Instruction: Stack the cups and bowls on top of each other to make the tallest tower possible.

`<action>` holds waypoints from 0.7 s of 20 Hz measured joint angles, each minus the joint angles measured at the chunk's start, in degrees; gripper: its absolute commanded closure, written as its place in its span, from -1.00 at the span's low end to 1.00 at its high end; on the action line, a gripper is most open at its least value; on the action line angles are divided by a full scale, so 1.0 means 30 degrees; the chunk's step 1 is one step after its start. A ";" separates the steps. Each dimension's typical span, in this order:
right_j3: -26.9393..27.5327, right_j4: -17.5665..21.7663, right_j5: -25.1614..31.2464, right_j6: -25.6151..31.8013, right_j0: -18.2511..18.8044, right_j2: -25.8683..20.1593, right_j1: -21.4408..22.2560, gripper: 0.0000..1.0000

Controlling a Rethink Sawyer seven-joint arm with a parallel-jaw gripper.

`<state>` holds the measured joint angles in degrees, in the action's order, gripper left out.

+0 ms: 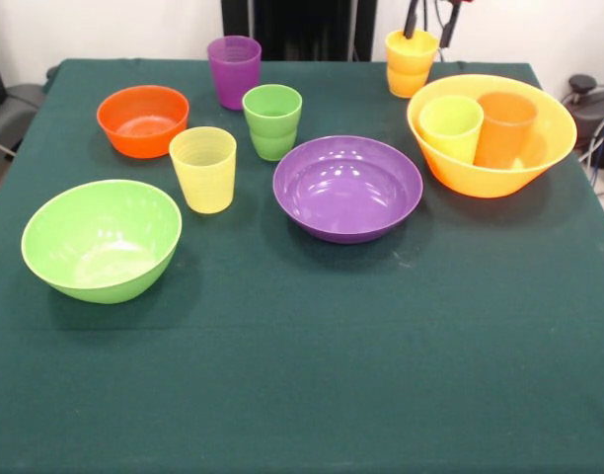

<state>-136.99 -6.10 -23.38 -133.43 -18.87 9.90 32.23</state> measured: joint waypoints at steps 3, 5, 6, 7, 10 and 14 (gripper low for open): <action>0.0000 0.0000 0.0004 0.0000 0.0176 0.0000 -0.0249 -1.00; 0.0003 -0.0004 0.0004 0.0000 0.0270 0.0003 -0.0357 -1.00; 0.0000 -0.0004 0.0004 0.0000 0.0280 0.0000 -0.0396 -1.00; 0.0000 -0.0004 0.0004 0.0000 0.0278 0.0000 -0.0447 -1.00; 0.0003 -0.0004 0.0004 0.0000 0.0265 0.0000 -0.0583 -1.00; 0.0003 -0.0004 0.0004 0.0000 0.0181 0.0000 -0.0761 -1.00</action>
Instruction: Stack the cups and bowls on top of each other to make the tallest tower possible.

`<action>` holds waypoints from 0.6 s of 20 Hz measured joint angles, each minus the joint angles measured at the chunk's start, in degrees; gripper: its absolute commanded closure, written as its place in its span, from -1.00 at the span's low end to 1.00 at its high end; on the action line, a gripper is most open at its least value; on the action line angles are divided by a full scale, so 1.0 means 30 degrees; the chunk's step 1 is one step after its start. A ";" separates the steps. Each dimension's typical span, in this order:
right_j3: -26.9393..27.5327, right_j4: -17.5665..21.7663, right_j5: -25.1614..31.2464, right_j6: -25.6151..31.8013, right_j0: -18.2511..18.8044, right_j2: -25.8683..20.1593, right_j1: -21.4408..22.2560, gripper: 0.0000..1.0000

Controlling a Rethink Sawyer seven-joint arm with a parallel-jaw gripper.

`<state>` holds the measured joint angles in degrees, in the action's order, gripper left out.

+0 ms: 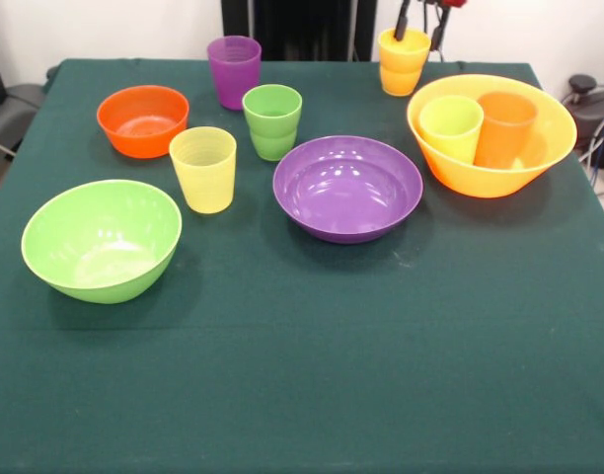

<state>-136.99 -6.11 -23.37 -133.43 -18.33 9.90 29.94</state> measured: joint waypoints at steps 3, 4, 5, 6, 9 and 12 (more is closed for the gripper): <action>0.0003 -0.0004 -0.0004 0.0000 -0.0160 0.0000 -0.0143 -1.00; 0.0003 0.0000 -0.0004 0.0000 -0.0239 0.0000 -0.0194 -1.00; 0.0003 -0.0004 -0.0004 0.0000 -0.0270 0.0000 -0.0216 -1.00; 0.0003 0.0000 -0.0004 0.0000 -0.0365 0.0000 -0.0265 -1.00; 0.0003 0.0000 0.0000 0.0000 -0.0566 -0.0003 -0.0320 -1.00; 0.0003 0.0000 -0.0004 0.0000 -0.0754 0.0000 -0.0316 -1.00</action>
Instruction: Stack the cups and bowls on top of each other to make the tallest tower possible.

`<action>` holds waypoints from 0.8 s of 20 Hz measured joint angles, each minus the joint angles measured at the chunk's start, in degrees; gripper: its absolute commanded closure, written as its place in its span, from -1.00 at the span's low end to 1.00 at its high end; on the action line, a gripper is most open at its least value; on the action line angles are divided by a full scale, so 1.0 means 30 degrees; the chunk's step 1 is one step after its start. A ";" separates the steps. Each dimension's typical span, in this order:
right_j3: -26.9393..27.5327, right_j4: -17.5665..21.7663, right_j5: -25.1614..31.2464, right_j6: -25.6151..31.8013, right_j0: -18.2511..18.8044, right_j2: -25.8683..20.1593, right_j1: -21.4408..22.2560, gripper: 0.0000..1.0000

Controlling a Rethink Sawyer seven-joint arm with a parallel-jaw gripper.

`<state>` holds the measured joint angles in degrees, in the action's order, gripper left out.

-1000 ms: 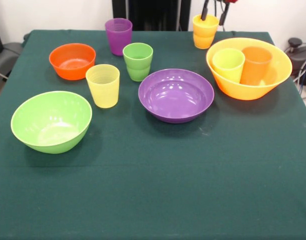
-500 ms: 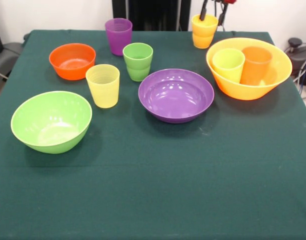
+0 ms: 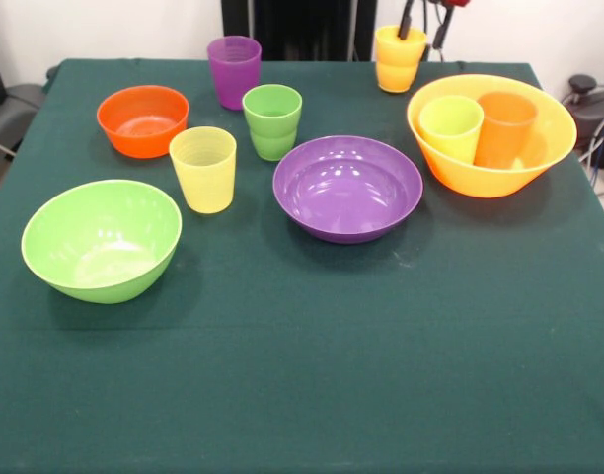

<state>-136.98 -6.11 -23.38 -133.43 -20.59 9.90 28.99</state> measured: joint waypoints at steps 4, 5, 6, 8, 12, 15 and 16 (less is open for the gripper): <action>0.0000 -0.0004 -0.0163 0.0000 -0.0120 0.0003 -0.0029 -1.00; 0.0000 -0.0004 -0.0251 0.0000 -0.0114 -0.0003 -0.0057 -1.00; 0.0000 -0.0004 -0.0315 0.0000 -0.0116 0.0000 -0.0077 -1.00; 0.0000 -0.0004 -0.0597 0.0000 -0.0093 -0.0003 -0.0171 -1.00; 0.0003 -0.0004 -0.1095 0.0000 0.0028 -0.0003 -0.0422 1.00; -0.0008 0.0000 -0.1378 0.0000 0.0097 0.0030 -0.0518 1.00; 0.0000 -0.0008 -0.1394 0.0000 0.0103 0.0069 -0.0492 1.00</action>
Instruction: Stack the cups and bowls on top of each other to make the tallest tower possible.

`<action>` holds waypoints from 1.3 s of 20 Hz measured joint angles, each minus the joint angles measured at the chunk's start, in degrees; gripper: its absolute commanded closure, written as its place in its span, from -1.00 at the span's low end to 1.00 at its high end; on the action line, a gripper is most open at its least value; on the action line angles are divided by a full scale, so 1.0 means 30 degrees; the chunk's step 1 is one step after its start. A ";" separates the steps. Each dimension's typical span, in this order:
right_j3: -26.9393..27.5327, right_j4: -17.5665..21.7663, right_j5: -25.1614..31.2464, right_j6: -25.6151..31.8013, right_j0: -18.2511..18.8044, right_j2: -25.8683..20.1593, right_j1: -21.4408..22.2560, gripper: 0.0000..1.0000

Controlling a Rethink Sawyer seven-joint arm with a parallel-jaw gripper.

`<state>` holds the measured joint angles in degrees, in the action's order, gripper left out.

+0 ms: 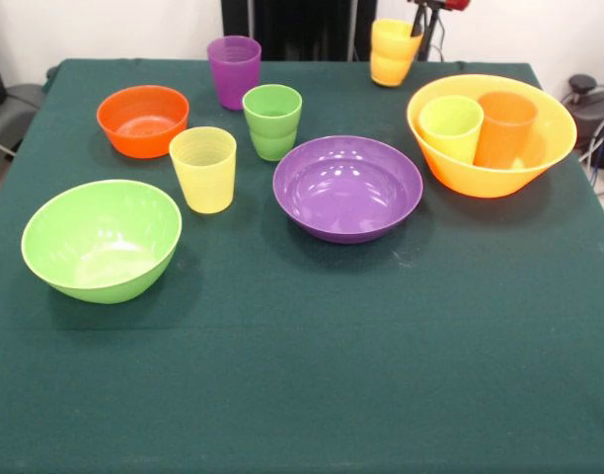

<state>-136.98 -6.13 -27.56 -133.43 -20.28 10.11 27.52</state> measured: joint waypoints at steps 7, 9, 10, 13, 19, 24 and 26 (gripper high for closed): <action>0.0000 0.0004 0.0004 0.0000 0.0049 0.0030 0.0412 1.00; 0.0000 0.0000 0.0004 0.0000 0.0077 0.0033 0.0506 1.00; -0.0003 0.0004 0.0004 0.0000 0.0079 0.0033 0.0559 1.00; -0.0006 0.0008 0.0008 0.0000 0.0079 0.0027 0.0738 1.00; -0.0011 -0.0028 0.0394 0.0000 0.0065 0.0030 0.1854 1.00; -0.0017 -0.0257 0.1732 0.0000 0.0028 0.0044 0.3355 1.00; -0.0019 -0.0348 0.2819 0.0000 0.0026 0.0080 0.4172 1.00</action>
<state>-137.04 -7.17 -19.11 -133.43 -20.20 10.35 40.03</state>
